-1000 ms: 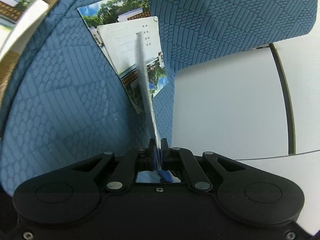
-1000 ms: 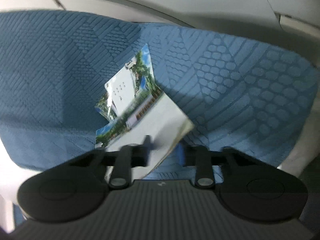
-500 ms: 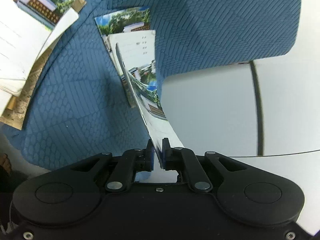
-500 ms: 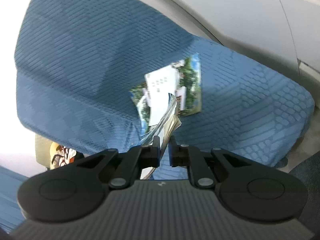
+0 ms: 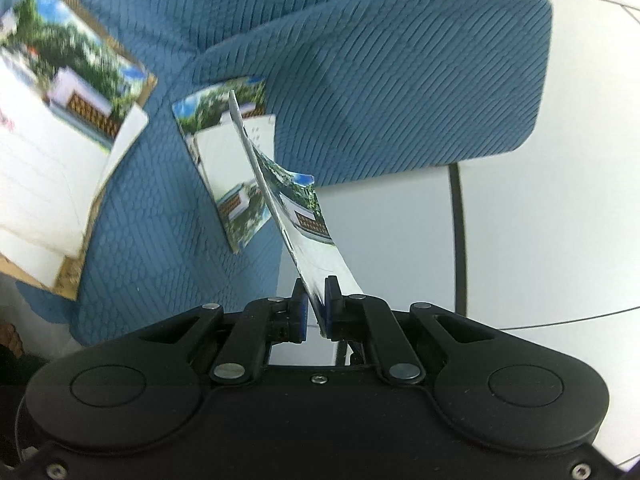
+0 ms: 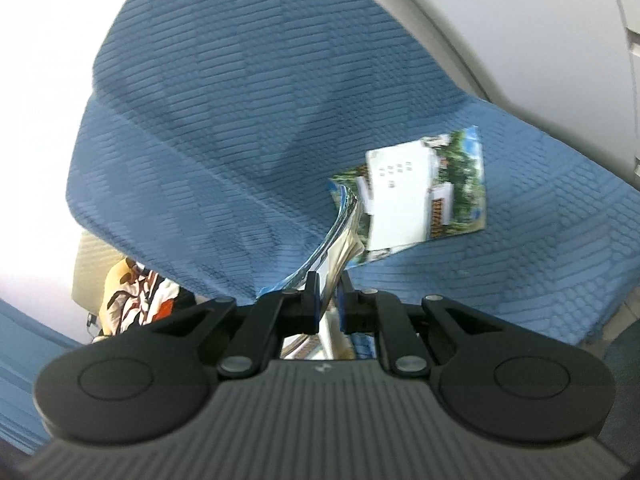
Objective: Organize objects
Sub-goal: 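Lift the booklet with the left gripper while the right gripper grasps it too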
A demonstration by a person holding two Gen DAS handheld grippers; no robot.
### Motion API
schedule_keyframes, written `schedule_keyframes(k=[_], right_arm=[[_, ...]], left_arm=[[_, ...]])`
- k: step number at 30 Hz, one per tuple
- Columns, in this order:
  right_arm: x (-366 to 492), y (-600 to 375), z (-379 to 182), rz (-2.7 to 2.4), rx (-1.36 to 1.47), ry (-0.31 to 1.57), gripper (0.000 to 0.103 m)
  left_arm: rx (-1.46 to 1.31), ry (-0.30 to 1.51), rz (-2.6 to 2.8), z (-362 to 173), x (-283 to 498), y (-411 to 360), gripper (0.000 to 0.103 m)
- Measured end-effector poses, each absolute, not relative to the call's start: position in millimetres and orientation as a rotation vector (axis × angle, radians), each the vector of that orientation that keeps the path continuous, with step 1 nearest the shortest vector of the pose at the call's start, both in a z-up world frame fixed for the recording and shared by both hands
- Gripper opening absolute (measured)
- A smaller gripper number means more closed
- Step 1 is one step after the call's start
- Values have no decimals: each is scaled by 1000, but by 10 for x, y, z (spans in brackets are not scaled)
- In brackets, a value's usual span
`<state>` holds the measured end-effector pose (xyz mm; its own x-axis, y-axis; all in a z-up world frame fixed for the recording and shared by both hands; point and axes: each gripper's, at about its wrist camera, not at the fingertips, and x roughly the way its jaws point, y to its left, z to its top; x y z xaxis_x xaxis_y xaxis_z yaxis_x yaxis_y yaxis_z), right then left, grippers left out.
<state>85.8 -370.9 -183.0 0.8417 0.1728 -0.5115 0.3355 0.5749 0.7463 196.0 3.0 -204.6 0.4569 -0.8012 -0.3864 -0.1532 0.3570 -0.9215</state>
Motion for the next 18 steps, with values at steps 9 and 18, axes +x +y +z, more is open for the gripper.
schedule_keyframes(k=[9, 18], right_arm=[[1113, -3222, -1531, -54, 899, 569, 12], [1338, -2754, -1534, -26, 855, 585, 12]], left_arm=[[-1155, 966, -532, -1788, 2022, 579, 7], [-1145, 948, -494, -1870, 2069, 1070, 7]])
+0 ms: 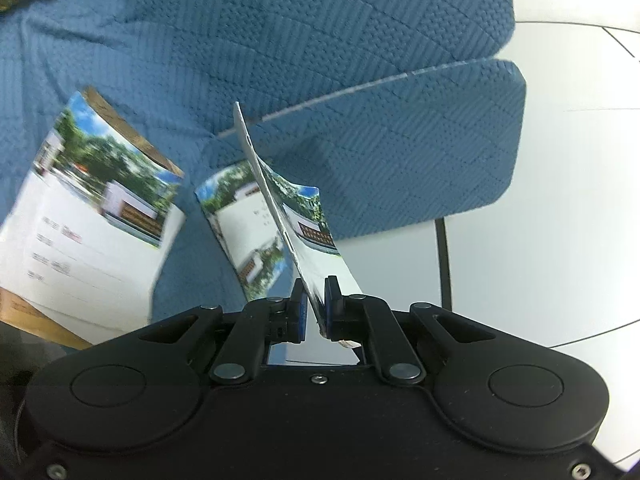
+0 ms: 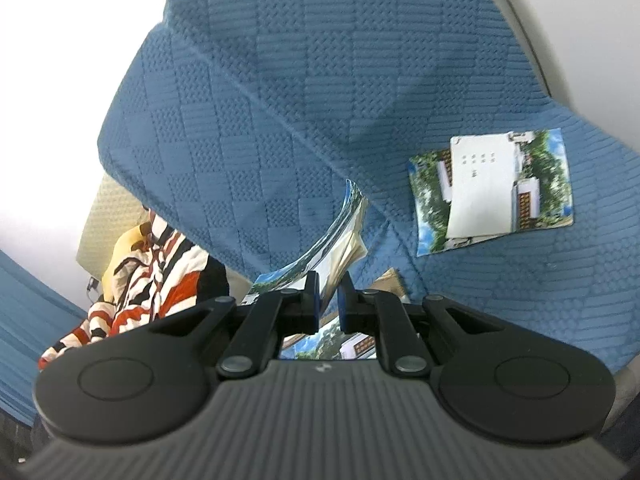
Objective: Organize objects
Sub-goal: 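Lift the booklet with the left gripper while the right gripper grasps it too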
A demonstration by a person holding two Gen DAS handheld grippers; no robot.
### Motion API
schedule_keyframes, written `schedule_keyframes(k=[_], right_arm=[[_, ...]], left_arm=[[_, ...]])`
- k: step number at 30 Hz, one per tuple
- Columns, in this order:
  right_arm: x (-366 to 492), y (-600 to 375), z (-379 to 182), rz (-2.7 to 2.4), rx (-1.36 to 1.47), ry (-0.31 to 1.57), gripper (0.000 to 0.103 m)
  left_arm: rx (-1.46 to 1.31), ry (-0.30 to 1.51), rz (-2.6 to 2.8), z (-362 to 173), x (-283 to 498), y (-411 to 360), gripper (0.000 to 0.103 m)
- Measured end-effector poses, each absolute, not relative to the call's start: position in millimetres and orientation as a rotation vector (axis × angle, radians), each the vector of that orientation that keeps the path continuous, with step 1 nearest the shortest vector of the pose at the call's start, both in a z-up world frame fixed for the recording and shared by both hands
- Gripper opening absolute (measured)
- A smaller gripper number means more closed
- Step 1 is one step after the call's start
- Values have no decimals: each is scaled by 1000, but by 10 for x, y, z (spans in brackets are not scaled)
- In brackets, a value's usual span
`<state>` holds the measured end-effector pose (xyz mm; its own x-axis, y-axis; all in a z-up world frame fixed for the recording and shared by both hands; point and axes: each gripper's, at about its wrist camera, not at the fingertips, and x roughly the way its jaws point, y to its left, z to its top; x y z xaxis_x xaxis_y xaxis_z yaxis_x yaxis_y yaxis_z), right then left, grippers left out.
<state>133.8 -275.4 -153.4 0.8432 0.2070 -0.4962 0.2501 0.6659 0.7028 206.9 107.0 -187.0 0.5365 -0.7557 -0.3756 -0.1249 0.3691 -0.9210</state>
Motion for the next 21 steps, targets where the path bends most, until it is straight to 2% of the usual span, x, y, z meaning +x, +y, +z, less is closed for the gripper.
schedule_keyframes(k=[11, 21], right_arm=[[1611, -2243, -1796, -24, 721, 664, 12], [1678, -2001, -2312, -41, 660, 782, 12]], left_arm=[[-1128, 968, -475, -2342, 2227, 1512, 7], [-983, 1035, -419, -2808, 2242, 1556, 7]])
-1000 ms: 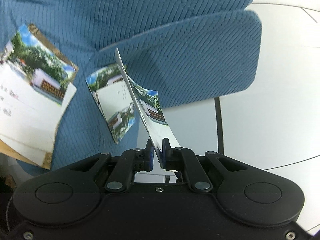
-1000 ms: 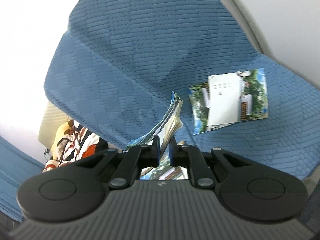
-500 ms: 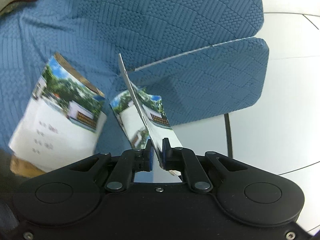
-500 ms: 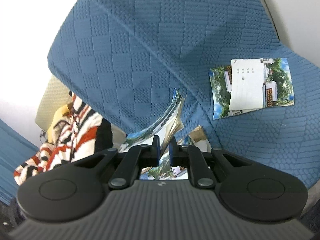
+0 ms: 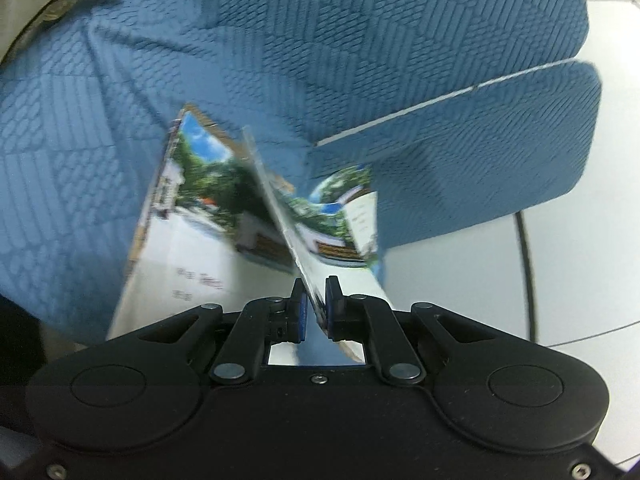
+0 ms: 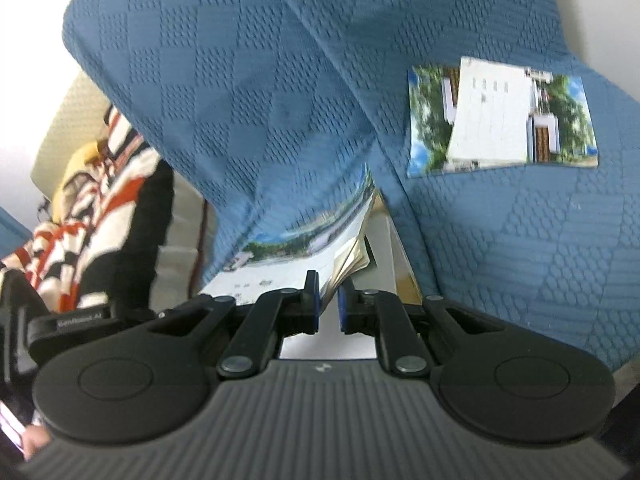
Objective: Organize objects
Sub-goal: 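Lift the booklet with the left gripper while the right gripper grasps it too, then lower the photo-covered booklet onto the book stack and open both grippers, then withdraw both grippers from the stack and move toward the last booklet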
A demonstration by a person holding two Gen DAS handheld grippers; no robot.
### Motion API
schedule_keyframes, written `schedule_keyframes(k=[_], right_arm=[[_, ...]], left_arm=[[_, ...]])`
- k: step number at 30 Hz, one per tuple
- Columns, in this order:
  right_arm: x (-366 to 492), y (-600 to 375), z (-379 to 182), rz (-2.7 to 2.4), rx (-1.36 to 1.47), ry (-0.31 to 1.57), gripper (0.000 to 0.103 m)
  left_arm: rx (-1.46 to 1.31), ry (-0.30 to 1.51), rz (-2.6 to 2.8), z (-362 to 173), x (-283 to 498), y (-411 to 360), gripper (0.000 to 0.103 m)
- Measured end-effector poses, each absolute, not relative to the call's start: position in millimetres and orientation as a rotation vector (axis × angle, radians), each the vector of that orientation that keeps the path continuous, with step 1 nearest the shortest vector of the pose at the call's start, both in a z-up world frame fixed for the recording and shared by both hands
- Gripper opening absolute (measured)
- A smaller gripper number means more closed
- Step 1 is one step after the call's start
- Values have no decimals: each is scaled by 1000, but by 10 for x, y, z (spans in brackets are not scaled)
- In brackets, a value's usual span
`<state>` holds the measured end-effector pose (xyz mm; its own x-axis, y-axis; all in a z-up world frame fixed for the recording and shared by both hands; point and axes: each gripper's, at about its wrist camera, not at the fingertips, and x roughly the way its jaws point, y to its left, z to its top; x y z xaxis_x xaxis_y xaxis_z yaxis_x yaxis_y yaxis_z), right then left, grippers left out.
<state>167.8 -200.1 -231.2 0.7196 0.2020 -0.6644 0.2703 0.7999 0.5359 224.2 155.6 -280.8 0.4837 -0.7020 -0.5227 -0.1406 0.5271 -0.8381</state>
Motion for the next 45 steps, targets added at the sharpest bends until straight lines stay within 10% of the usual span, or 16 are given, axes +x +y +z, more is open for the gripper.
schedule_keyframes(k=[16, 30, 32, 37, 45], right_arm=[[1601, -1770, -2822, -19, 588, 940, 13], [1593, -1821, -2810, 11, 570, 954, 16], [1592, -1822, -2796, 26, 557, 957, 21], [1537, -1782, -2718, 71, 513, 957, 75], [1345, -1776, -2359, 98, 404, 882, 79]], left_arm=[[-817, 1117, -306, -3159, 2078, 1482, 8], [-682, 1092, -270, -2886, 2026, 1347, 56], [-668, 1082, -266, -2820, 2004, 1332, 64], [-618, 1043, -256, -2597, 1932, 1286, 82], [-523, 952, -257, -2130, 1730, 1130, 92]])
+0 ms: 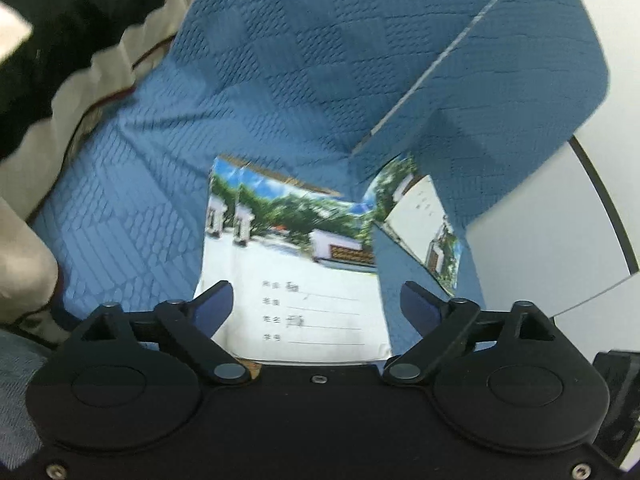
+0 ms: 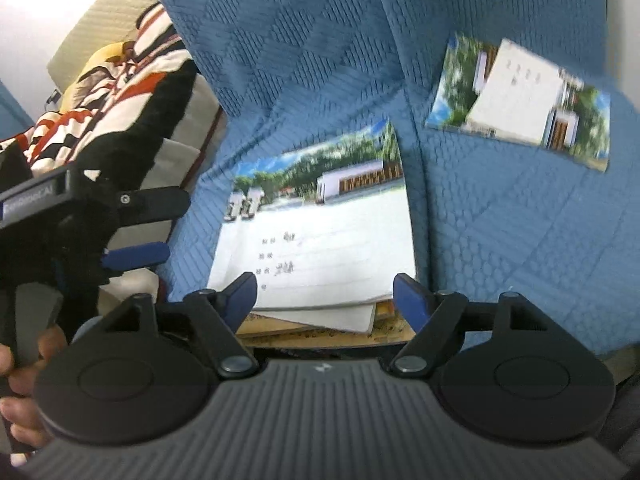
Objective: Organize objects
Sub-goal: 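Withdraw both grippers from the stack and move toward the last booklet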
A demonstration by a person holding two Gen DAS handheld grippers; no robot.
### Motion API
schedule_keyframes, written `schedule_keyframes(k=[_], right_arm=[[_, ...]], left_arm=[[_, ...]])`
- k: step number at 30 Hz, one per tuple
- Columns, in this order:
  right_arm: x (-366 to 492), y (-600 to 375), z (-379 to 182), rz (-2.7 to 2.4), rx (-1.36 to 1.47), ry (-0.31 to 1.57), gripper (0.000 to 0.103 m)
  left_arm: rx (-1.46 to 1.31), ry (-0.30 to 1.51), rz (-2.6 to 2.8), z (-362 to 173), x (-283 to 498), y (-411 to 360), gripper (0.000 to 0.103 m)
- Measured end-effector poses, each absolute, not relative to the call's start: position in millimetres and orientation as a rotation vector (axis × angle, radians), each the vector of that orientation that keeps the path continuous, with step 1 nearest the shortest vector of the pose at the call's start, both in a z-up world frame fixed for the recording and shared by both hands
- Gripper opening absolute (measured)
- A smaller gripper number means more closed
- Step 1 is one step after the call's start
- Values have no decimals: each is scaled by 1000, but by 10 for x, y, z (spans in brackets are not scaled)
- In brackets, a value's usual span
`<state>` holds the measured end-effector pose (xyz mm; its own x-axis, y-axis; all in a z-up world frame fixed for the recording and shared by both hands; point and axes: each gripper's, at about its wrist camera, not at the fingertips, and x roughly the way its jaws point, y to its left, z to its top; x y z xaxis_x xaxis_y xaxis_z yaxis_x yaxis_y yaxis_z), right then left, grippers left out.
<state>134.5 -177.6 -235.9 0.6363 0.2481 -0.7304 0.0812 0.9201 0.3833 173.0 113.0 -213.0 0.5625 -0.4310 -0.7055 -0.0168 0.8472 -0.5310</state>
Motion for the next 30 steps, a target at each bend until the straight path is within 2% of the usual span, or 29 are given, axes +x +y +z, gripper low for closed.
schedule_keyframes(k=[4, 8, 18, 30], right_arm=[[1226, -1823, -2118, 105, 369, 821, 82], [1117, -1915, -1898, 100, 352, 767, 83], [772, -2121, -1550, 80, 318, 668, 83], [344, -2373, -1570, 65, 326, 627, 83]], left_arm=[[-499, 907, -276, -1893, 1602, 1019, 100], [-477, 874, -294, -1667, 1469, 889, 102], [-439, 799, -313, -1316, 1168, 570, 102], [-410, 774, -336, -1293, 890, 176, 102]])
